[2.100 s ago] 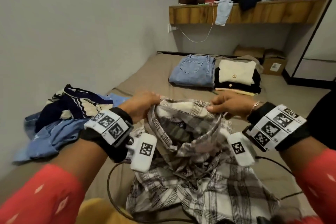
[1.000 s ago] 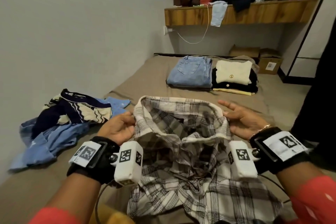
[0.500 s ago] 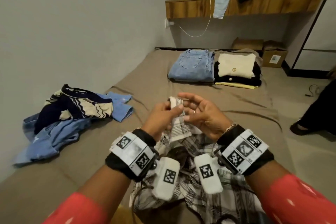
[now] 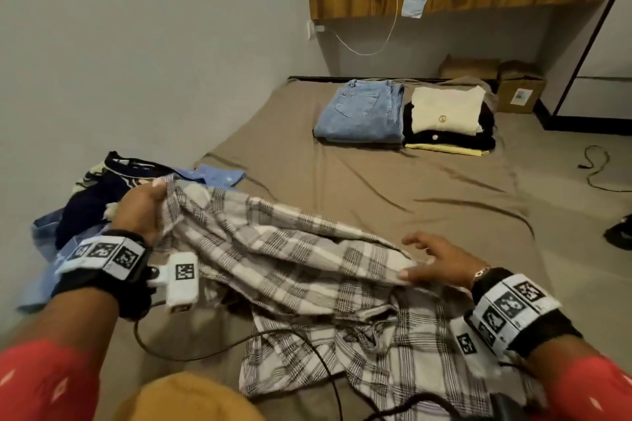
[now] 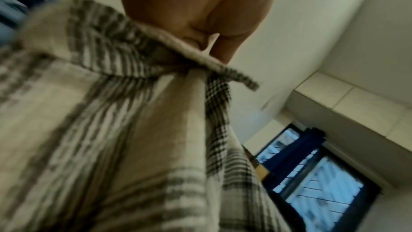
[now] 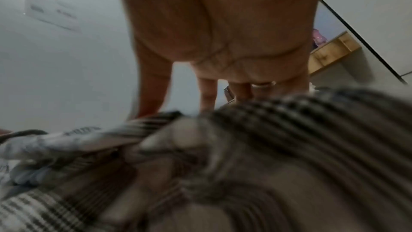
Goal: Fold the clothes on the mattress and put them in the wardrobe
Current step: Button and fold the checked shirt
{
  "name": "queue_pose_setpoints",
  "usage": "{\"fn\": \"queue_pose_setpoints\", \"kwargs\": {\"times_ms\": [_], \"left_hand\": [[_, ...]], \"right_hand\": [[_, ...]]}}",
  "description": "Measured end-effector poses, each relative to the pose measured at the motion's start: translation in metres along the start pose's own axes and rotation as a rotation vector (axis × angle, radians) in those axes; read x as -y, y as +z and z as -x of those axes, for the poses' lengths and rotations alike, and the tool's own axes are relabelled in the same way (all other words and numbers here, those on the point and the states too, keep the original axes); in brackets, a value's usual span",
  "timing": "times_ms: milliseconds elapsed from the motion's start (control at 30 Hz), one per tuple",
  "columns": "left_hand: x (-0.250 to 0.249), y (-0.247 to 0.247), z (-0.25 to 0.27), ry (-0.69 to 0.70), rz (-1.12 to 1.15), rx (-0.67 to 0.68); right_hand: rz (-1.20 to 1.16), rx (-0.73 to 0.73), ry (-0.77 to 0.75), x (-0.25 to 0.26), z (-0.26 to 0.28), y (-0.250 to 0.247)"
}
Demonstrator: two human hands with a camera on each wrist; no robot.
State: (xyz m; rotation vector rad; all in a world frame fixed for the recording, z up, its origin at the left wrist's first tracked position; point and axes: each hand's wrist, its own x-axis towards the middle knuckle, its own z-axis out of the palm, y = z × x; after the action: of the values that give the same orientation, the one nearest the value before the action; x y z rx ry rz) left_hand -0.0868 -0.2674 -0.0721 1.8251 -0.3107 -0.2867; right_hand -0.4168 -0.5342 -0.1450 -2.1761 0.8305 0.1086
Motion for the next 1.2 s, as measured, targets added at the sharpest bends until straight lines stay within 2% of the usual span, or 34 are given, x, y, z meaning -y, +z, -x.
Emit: {"fn": "queue_pose_setpoints", "kwargs": {"times_ms": [33,100,167,233,333,400,467,500,567,600,667,700,767,867,1000,1100,1200], "left_hand": [[0.008,0.000,-0.001,-0.028,-0.080,-0.023],[0.021,0.001,-0.002,-0.101,-0.233,-0.049],[0.027,0.008,-0.005,-0.075,-0.409,-0.020],[0.023,0.027,0.000,0.106,-0.540,0.031],[0.009,0.077,0.035,0.475,-0.497,0.187],[0.002,0.115,0.064,0.703,-0.596,0.398],[0.009,0.148,0.081,0.727,-0.845,0.656],[0.019,0.161,0.083,0.714,-1.021,0.711],[0.032,0.178,0.086,0.756,-1.265,0.658],[0.035,0.179,0.084,0.784,-1.288,0.603],[0.036,0.173,0.074,0.811,-1.136,0.510],[0.031,0.166,0.068,0.773,-1.004,0.484],[0.014,0.148,0.059,0.734,-0.811,0.392],[-0.015,0.115,0.040,0.666,-0.648,0.179],[-0.047,0.038,-0.008,0.438,-0.325,-0.131],[-0.068,-0.015,-0.021,0.350,-0.189,-0.201],[-0.073,-0.057,-0.020,0.352,0.100,-0.265]], "right_hand": [[0.137,0.067,0.014,-0.002,-0.004,0.004],[0.364,0.088,0.016,-0.006,-0.008,0.011],[0.463,-0.068,-0.003,0.002,-0.010,0.010],[0.418,-0.200,-0.054,0.020,-0.013,0.001],[0.201,-0.288,-0.163,0.058,-0.018,-0.019],[0.070,-0.283,-0.230,0.078,-0.021,-0.029],[-0.011,-0.219,-0.229,0.084,-0.021,-0.030],[-0.024,-0.187,-0.215,0.080,-0.019,-0.028],[0.031,-0.116,-0.164,0.064,-0.011,-0.020],[0.091,-0.066,-0.122,0.052,-0.005,-0.015],[0.231,0.046,0.021,0.022,0.005,-0.004],[0.312,0.086,0.085,0.008,0.009,0.002],[0.428,0.081,0.158,-0.018,0.012,0.012],[0.311,-0.092,0.188,-0.028,0.013,0.003],[0.083,-0.421,0.050,-0.004,0.012,-0.049],[0.003,-0.561,-0.123,0.033,0.018,-0.090],[0.161,-0.611,-0.278,0.059,0.027,-0.106]]}}
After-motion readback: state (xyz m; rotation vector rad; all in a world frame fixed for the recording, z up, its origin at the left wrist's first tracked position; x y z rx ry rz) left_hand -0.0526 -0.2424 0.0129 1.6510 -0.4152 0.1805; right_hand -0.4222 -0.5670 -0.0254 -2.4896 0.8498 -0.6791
